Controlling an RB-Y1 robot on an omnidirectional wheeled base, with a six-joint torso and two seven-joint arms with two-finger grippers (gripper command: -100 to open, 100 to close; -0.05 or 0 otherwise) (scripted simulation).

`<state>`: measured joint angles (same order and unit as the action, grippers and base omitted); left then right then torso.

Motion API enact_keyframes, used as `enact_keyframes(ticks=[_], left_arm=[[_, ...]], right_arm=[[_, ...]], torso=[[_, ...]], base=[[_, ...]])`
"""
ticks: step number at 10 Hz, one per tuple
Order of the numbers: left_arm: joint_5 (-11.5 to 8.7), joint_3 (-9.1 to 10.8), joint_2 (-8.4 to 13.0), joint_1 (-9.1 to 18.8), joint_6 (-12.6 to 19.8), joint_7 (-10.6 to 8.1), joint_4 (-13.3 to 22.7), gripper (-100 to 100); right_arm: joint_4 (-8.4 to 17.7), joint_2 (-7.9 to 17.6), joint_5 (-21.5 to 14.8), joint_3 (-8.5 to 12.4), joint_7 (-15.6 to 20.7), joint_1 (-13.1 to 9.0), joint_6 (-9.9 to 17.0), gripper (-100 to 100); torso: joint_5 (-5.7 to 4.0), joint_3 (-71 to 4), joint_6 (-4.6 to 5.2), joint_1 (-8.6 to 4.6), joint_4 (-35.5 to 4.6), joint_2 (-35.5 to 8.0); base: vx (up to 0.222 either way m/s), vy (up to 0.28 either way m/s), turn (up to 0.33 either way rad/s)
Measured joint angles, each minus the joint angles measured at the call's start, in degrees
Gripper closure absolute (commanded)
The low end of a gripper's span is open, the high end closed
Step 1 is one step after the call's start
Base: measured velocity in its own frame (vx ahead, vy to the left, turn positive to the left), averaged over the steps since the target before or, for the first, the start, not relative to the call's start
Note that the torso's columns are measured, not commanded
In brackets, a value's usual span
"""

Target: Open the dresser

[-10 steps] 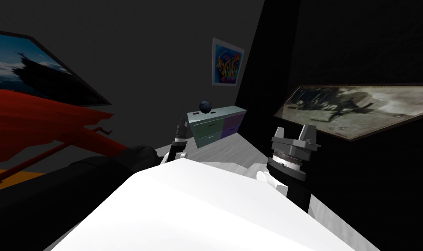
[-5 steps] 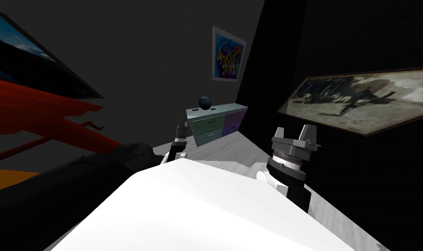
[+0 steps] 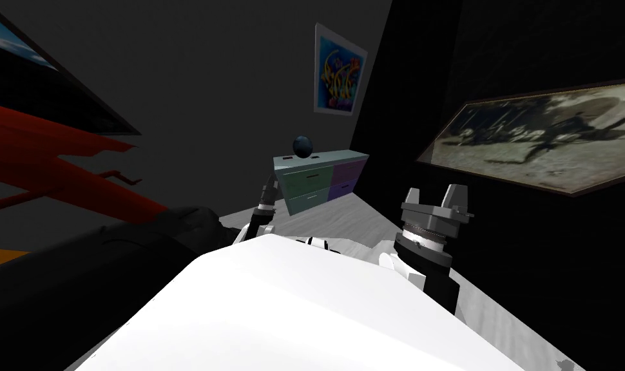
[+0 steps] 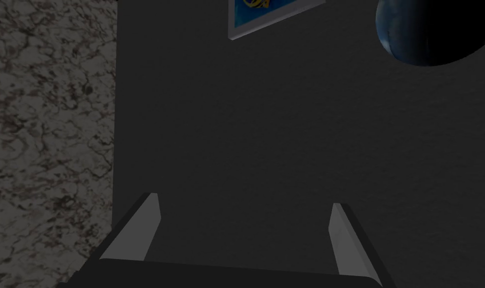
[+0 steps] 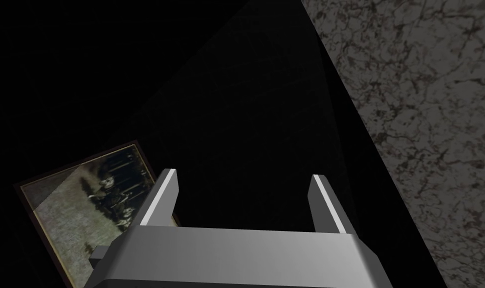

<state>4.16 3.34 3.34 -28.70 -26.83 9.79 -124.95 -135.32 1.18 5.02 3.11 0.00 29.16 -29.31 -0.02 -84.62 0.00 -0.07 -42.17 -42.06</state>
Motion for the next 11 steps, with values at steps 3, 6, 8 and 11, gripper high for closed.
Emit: enact_keyframes(ticks=[3, 6, 8, 11], left_arm=[[-0.26, 0.7, 3.14, 0.94, -0.16, 0.08, 2.99, -100], [-0.74, 1.82, 4.88, 1.93, -0.26, -0.01, 6.51, -100], [-1.05, 2.51, 5.43, 2.33, -0.46, -0.03, 8.9, -100], [-1.7, 3.98, 6.22, 3.7, -0.73, -0.2, 13.23, -100]], right_arm=[[0.0, 0.0, 0.0, 0.0, 0.0, 0.01, 0.0, 0], [0.0, 0.0, 0.0, 0.0, 0.0, 0.01, 0.0, 0], [0.0, 0.0, 0.0, 0.0, 0.0, 0.01, 0.0, 0], [0.0, 0.0, 0.0, 0.0, 0.0, 0.01, 0.0, 0]], torso=[[0.02, 0.0, 0.0, 0.09, -0.1, -0.14], [0.01, 0.06, 0.0, 0.04, -0.13, -0.25], [0.0, 0.02, 0.0, 0.03, -0.11, -0.19], [0.03, 0.01, -0.01, 0.11, -0.1, -0.16]], base=[[0.128, -0.054, 0.043], [0.136, -0.072, 0.053], [0.159, -0.079, 0.056], [0.174, -0.074, 0.054]])
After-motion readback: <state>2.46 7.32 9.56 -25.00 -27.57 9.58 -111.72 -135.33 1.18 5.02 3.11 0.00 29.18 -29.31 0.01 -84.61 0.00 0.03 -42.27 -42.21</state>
